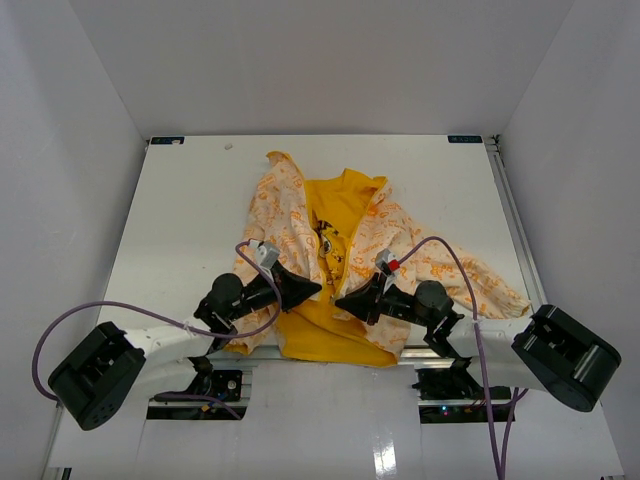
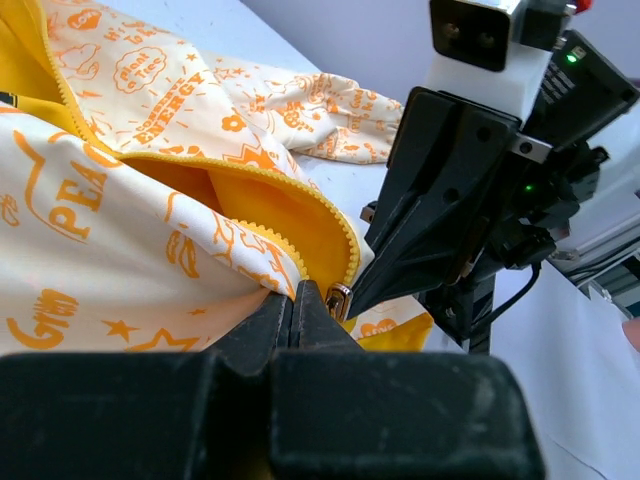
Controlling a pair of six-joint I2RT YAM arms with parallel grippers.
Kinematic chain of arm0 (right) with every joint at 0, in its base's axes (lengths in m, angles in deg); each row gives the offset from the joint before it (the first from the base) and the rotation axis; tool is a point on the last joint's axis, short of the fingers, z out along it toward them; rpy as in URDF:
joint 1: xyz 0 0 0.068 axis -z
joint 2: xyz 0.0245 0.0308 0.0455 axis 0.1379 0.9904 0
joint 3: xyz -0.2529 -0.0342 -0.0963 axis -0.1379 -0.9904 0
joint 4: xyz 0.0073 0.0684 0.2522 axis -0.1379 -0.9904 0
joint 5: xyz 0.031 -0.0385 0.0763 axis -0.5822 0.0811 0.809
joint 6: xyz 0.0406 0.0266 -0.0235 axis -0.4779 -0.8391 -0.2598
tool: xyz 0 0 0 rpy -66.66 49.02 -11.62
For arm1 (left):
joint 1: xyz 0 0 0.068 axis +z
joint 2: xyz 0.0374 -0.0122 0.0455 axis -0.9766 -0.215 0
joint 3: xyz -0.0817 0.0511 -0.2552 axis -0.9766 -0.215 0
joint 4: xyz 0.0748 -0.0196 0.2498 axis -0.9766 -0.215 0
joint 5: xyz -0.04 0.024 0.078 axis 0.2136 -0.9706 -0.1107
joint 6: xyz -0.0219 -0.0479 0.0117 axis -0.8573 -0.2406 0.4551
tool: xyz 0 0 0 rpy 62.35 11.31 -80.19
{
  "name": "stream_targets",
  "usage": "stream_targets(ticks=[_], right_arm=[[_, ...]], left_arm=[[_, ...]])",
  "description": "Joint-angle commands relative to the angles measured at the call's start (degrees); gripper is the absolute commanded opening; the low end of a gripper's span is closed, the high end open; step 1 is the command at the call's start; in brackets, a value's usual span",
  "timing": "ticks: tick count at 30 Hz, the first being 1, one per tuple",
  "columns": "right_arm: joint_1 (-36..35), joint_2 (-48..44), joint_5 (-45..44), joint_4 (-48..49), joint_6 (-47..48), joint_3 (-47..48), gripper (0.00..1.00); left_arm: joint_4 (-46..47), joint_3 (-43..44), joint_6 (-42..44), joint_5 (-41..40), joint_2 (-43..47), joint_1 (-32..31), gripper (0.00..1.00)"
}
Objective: Zip up the jacket
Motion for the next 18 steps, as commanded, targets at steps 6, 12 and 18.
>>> stream_targets(ticks=[6,12,18], right_arm=[[-0.31,1.56,7.58,7.34,-0.28,2.58,0.08],[-0.40,4.09,9.49,8.93,-1.72,4.16,0.08],[-0.69,6.93,9.71,9.36,-2.64,5.91,0.08]], left_arm=[[33.66,-9.32,-1.30,0.05,-2.23,0.21,0.00],[43.20,-10.79,-1.48,-0.32,-5.89,0.16,0.00],[48.83,-9.74,-1.87,0.48,-11.33,0.10,0.00]])
